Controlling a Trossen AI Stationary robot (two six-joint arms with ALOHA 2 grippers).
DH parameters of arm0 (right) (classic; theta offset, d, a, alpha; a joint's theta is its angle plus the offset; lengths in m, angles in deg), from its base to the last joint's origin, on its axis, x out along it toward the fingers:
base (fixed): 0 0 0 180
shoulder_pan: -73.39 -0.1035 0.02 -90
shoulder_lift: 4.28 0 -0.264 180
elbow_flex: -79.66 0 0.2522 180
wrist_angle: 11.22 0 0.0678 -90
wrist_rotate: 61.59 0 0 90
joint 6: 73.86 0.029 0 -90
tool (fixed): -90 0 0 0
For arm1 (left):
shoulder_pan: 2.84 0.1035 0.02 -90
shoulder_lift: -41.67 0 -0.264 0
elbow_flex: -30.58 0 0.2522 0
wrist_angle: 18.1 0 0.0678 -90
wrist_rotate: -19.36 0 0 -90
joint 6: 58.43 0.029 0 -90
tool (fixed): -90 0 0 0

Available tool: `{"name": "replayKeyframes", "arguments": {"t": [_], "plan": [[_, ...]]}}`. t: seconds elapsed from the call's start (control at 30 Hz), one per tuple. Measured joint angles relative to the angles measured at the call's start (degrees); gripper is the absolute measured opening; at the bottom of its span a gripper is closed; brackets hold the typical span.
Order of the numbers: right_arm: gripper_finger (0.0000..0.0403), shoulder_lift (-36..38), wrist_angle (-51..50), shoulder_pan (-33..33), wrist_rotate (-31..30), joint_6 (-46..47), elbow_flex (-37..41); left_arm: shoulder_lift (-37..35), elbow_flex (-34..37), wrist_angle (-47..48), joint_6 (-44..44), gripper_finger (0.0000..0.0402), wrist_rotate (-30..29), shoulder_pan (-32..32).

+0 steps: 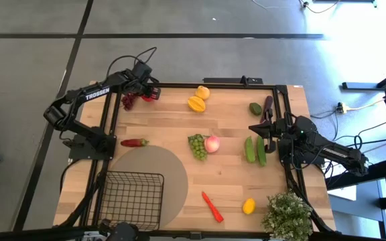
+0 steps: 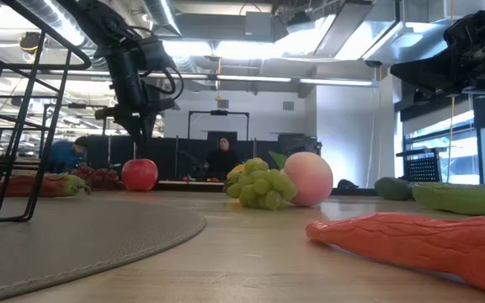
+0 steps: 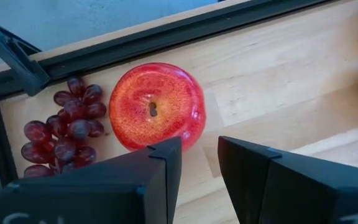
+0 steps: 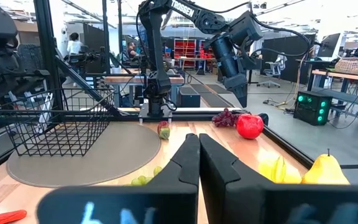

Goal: Build produce basket
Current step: Put the red apple into the wire basket

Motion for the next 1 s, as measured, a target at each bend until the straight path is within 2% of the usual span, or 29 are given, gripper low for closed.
{"name": "replayKeyframes", "arguments": {"t": [0.5, 0.67, 1.0], "plan": [[0.0000, 0.00, 0.13, 0.00, 0.20, 0.42, 0.00, -0.02, -0.02, -2.20, 1.31, 0.0094, -1.74, -0.14], [0.0000, 0.00, 0.15, 0.00, 0.20, 0.30, 0.00, 0.30, -0.02, -1.92, -1.58, 0.0094, -3.37, 0.95], [0.0000, 0.00, 0.31, 0.00, 0.20, 0.20, 0.00, 3.86, -0.02, -1.73, -3.39, 0.0094, -1.03, 3.21]]}}
